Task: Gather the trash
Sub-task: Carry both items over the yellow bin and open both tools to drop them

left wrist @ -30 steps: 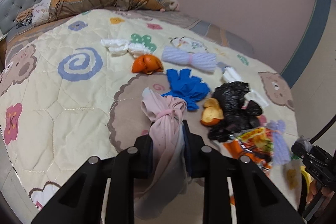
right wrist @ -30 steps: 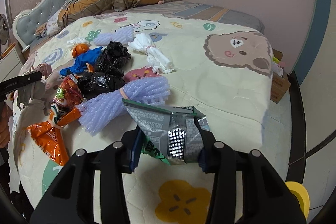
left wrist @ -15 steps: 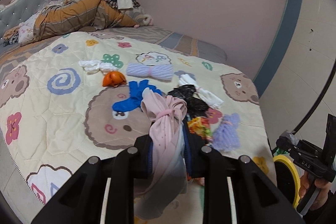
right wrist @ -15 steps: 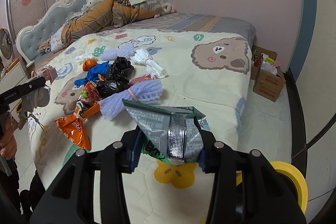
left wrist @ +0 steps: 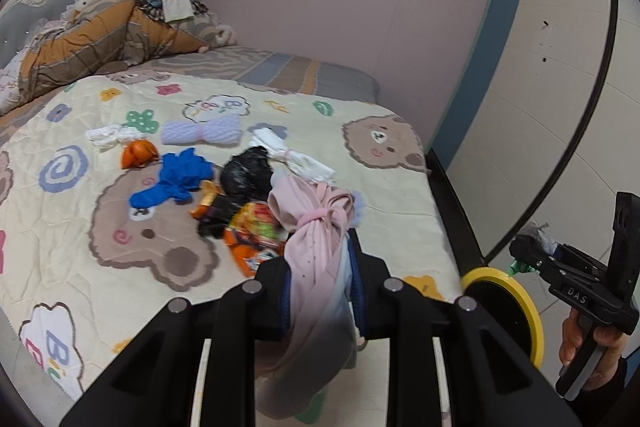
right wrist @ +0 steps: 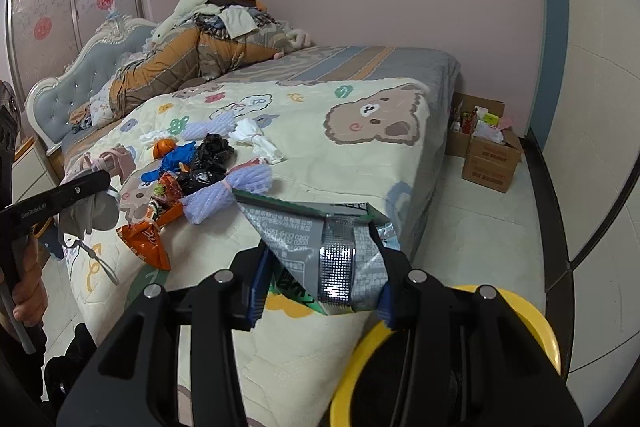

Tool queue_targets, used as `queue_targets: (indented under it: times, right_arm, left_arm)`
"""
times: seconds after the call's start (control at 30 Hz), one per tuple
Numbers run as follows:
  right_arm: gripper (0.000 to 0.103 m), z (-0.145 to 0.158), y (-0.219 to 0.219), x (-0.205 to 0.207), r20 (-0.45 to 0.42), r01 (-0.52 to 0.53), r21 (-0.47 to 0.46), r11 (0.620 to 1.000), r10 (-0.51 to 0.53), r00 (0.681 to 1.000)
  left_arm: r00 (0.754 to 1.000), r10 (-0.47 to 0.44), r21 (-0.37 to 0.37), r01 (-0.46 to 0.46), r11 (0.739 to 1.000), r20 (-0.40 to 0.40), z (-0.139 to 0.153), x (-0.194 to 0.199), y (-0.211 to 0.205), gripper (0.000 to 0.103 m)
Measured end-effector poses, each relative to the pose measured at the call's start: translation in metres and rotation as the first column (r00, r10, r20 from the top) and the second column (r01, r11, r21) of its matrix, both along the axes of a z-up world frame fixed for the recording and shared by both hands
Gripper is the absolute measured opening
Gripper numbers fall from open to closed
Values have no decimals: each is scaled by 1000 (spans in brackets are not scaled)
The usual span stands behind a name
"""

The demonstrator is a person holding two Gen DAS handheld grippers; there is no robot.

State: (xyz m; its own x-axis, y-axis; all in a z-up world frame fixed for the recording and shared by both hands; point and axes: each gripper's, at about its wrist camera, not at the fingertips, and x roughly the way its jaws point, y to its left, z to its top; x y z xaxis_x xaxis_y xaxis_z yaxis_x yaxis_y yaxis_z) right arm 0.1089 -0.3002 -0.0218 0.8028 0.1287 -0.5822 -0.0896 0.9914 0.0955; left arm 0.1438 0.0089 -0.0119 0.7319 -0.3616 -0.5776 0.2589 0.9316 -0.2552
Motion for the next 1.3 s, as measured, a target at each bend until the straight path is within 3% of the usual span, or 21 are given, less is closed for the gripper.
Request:
queue_targets:
  times: [0.53, 0.73, 1.13, 1.23, 1.3]
  right_arm:
    - [42, 1, -79, -34, 11, 129, 47, 991, -129, 992]
    - [42, -3, -106, -46, 5, 173, 51, 984, -174, 985]
    - [46, -5, -144, -61, -35, 229, 98, 968, -227, 973]
    - [51, -5, -151, -61, -42, 232, 129, 964, -229, 973]
    - [53, -3, -154, -63, -36, 241, 135, 961, -238, 971]
  left_arm:
    - [978, -209, 44, 210, 977, -19, 2, -19, -121, 22]
    - [948, -319, 34, 319, 947, -10, -6, -30, -161, 22]
    - [883, -454, 10, 458, 889, -123, -38, -44, -228, 22]
    - [878, -463, 26, 469, 883, -121, -39, -48, -238, 24]
    - [873, -473, 12, 478, 878, -117, -38, -48, -240, 32]
